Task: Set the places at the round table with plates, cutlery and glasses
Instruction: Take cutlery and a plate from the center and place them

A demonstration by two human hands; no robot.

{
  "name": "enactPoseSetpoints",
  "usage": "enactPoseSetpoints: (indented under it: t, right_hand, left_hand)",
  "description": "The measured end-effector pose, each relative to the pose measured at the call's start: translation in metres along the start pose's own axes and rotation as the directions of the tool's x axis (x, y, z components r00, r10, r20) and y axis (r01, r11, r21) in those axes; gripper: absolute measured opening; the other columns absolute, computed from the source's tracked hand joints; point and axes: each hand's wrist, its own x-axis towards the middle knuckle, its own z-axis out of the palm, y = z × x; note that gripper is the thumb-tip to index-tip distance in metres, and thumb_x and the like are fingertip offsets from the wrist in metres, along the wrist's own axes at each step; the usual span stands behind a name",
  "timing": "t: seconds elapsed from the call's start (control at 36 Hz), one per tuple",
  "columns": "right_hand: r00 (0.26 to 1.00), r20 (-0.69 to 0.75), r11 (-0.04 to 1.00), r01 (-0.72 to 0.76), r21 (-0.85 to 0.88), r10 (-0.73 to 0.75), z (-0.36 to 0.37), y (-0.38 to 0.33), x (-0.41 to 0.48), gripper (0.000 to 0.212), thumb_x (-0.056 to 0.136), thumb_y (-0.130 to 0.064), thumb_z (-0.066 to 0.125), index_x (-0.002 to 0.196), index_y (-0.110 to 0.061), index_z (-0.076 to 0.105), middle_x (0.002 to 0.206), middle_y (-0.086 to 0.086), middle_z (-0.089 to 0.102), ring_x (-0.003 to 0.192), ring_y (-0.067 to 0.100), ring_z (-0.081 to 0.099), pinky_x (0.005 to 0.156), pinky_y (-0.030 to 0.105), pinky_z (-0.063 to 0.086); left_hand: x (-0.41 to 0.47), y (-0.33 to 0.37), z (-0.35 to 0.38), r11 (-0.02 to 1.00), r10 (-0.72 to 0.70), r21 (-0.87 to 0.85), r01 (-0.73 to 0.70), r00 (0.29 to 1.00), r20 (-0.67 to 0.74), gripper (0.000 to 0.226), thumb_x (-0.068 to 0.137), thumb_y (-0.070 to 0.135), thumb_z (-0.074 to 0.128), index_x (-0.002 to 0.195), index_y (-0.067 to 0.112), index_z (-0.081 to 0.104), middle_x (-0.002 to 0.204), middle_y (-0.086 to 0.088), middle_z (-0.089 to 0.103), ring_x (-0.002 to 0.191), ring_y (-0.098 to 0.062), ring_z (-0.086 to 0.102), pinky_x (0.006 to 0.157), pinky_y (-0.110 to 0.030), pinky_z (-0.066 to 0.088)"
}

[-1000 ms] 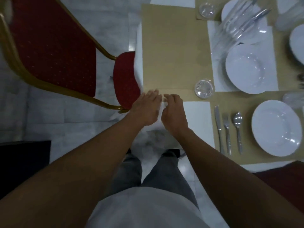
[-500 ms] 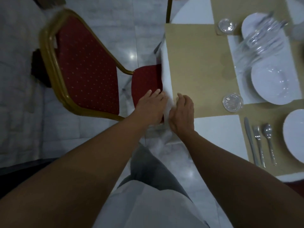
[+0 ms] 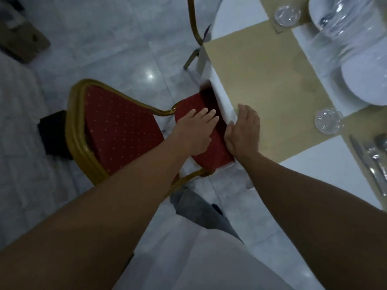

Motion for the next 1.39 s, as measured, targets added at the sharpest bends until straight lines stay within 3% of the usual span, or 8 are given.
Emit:
enactPoseSetpoints:
  t: [0.47,0.58,0.69,0.81,1.03,1.39]
  right_hand:
    - [0.947,-0.039,0.946,-0.321,-0.049,0.32,0.036,-0.089,0.053,0.06,0.093,-0.018,0.047,0.149,-0.001,0.036,0.154,0.018,0.038,0.143,0.036,0.033,0.121,0.047,0.021]
    - [0.901,-0.099,0.905,-0.425,-0.002,0.422,0.051,-0.115,0.058,0.059,0.091,-0.015,0.05,0.147,0.0,0.039,0.152,0.019,0.039,0.143,0.037,0.033,0.122,0.047,0.021]
    - [0.85,-0.108,0.857,-0.515,0.031,0.515,0.064,-0.148,0.062,0.064,0.094,-0.014,0.048,0.154,-0.001,0.03,0.162,0.019,0.027,0.153,0.037,0.019,0.127,0.048,0.009]
    - [0.816,-0.127,0.825,-0.562,0.048,0.564,0.074,-0.177,0.073,0.067,0.094,-0.014,0.048,0.156,0.0,0.026,0.165,0.02,0.021,0.155,0.037,0.011,0.127,0.05,0.006]
    - [0.755,-0.222,0.782,-0.62,0.066,0.618,0.08,-0.217,0.113,0.066,0.094,-0.014,0.046,0.155,0.0,0.027,0.164,0.02,0.024,0.155,0.037,0.014,0.127,0.048,0.007]
    - [0.596,-0.233,0.635,-0.753,0.171,0.769,0.068,-0.227,0.2,0.063,0.092,-0.007,0.044,0.153,0.002,0.027,0.161,0.023,0.024,0.151,0.039,0.019,0.125,0.047,0.011]
  left_hand:
    - [0.075,-0.12,-0.032,0.956,0.275,0.086,-0.28,0.959,0.066,0.072,0.097,0.037,0.046,0.156,0.014,0.012,0.165,-0.005,0.007,0.151,-0.022,0.008,0.12,-0.042,0.014]
    - [0.088,-0.142,-0.033,0.934,0.34,0.079,-0.35,0.934,0.111,0.073,0.096,0.038,0.046,0.156,0.015,0.012,0.165,-0.004,0.007,0.151,-0.022,0.008,0.121,-0.043,0.014]
    - [0.087,-0.173,-0.037,0.913,0.391,0.078,-0.4,0.914,0.11,0.074,0.097,0.039,0.046,0.156,0.015,0.01,0.165,-0.004,0.006,0.151,-0.021,0.008,0.121,-0.041,0.013]
    - [0.086,-0.211,-0.049,0.885,0.449,0.089,-0.457,0.888,0.1,0.074,0.097,0.038,0.048,0.156,0.013,0.011,0.164,-0.006,0.008,0.151,-0.022,0.009,0.12,-0.041,0.014]
    - [0.117,-0.253,-0.079,0.83,0.535,0.119,-0.545,0.838,0.11,0.07,0.099,0.034,0.046,0.156,0.014,0.012,0.165,-0.005,0.008,0.151,-0.023,0.007,0.121,-0.043,0.012]
    - [0.199,-0.283,-0.125,0.66,0.693,0.176,-0.73,0.682,0.231,0.071,0.1,0.034,0.046,0.157,0.014,0.008,0.165,-0.005,0.004,0.152,-0.023,0.003,0.122,-0.044,0.008]
